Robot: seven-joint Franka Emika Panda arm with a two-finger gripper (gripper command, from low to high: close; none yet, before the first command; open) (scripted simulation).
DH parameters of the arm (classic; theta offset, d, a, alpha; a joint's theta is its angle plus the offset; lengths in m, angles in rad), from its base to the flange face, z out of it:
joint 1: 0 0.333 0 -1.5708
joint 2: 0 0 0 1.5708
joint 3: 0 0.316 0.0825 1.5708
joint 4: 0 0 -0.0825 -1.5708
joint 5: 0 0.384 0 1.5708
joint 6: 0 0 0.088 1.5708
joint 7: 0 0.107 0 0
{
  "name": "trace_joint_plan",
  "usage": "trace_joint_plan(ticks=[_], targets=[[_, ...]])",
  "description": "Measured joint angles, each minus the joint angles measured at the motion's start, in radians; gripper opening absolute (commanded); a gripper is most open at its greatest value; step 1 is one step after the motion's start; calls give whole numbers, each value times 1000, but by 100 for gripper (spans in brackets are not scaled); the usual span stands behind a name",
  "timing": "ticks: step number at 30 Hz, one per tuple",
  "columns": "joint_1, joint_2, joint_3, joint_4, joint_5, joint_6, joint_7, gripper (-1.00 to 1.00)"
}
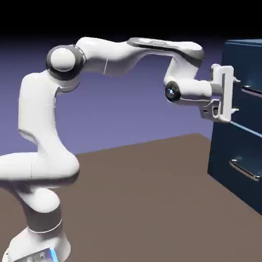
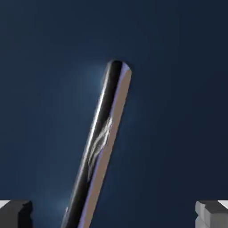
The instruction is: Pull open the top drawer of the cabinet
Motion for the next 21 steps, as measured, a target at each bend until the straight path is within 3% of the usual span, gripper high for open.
trace_joint_plan(ticks=[5,7,13,14,21], targets=[[-173,6,156,91,217,-23,-56,0],[-173,6,156,91,218,-23,-56,0],[-352,-150,265,308,162,17,109,0],[-364,-159,272,322,159,20,119,-100],[-218,-37,182,141,204,-18,-8,-100]])
